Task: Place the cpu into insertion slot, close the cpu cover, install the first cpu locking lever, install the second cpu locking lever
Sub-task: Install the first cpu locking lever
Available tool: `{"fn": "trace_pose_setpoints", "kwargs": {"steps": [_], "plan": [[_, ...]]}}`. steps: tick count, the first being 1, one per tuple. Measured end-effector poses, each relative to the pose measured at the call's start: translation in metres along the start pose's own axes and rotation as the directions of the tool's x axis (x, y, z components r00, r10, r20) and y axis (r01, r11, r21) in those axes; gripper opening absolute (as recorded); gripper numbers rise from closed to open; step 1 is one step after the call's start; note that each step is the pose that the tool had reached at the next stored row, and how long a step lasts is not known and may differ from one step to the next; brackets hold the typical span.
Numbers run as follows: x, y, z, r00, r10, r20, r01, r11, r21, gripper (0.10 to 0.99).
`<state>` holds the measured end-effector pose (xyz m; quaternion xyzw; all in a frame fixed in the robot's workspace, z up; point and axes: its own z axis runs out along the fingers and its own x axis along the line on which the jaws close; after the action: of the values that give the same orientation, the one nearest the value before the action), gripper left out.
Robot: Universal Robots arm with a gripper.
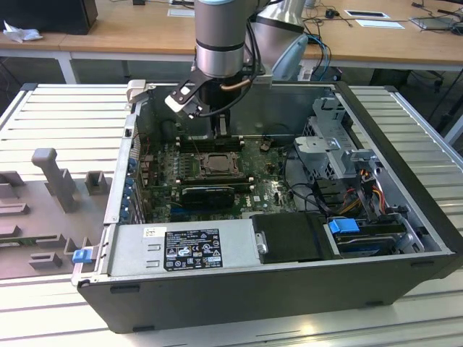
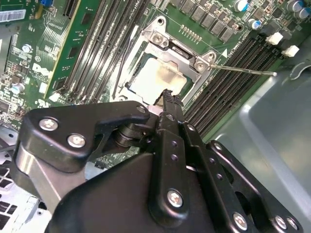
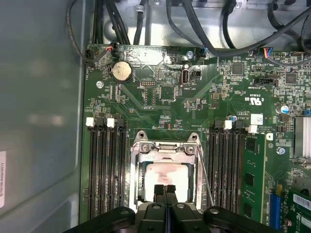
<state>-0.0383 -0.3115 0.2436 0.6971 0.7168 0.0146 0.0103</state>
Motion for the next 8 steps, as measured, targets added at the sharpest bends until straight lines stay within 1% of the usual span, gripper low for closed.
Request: {"fn": "trace_pose_setpoints", "kwargs": {"steps": [3,4,6,8], "plan": [[0.0000,0.0002,-0.0065,1.0000,0.000,0.0001,0.000,1.0000,0.000,0.106],[0.0001,0.0003,-0.0099,1.0000,0.000,0.0002,0.000,1.0000,0.000,0.106],[0.0001,0.0007,-0.0199,1.0000,0.000,0.0006,0.000,1.0000,0.000,0.106],[0.0001,0.0010,-0.0276,1.0000,0.000,0.0032,0.000,1.0000,0.000,0.106]]}}
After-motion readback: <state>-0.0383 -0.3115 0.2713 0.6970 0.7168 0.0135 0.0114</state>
